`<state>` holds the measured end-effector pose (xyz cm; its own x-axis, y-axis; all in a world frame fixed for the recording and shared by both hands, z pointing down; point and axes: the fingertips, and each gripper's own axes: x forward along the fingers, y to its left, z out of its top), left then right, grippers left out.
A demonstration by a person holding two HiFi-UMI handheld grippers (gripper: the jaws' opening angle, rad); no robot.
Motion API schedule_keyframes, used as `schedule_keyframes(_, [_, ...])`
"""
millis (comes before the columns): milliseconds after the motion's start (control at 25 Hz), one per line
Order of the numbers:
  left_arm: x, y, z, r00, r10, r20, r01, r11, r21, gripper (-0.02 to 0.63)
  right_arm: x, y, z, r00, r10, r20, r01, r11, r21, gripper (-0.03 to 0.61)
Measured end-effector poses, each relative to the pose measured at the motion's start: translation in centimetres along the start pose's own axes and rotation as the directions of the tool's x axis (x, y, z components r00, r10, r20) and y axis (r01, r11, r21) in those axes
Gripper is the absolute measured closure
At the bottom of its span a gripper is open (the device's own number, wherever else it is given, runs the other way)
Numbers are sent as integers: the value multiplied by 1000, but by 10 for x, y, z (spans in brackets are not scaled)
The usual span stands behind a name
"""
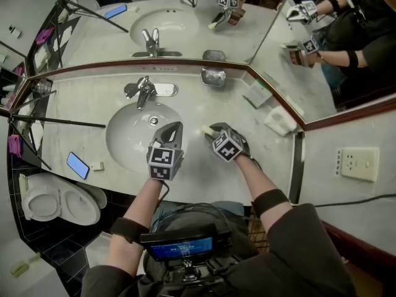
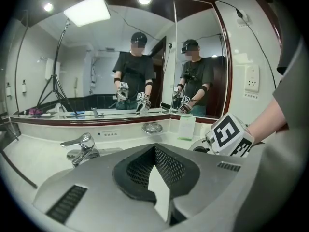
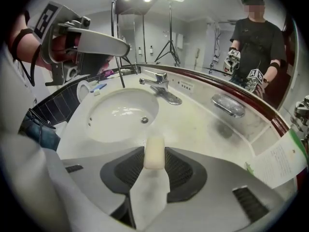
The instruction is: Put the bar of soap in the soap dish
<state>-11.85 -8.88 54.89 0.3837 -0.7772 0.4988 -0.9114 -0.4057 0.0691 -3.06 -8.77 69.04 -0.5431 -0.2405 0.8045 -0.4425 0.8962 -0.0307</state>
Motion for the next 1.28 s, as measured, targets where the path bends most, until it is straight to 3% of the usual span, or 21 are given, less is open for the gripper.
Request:
schedule_keyframes(600, [1, 9, -18, 1000, 12, -24, -13, 999, -40, 612, 43, -2, -47, 982, 11, -190, -12, 1000, -3, 422])
schedule_keyframes(760, [1, 8, -18, 1000, 9, -20, -10, 999, -41, 612, 42, -2, -48, 982, 5, -190, -6, 1000, -1, 420])
schedule_keyframes(1080, [-2, 5, -15, 1000, -6, -12, 5, 999, -49, 612, 12, -11, -19, 995, -37, -91, 40, 999, 27, 411])
schedule_keyframes(1280, [-5, -3, -6, 999, -33, 2, 33, 999, -27, 612, -36, -24, 20, 993, -98, 68, 90, 990, 113, 414])
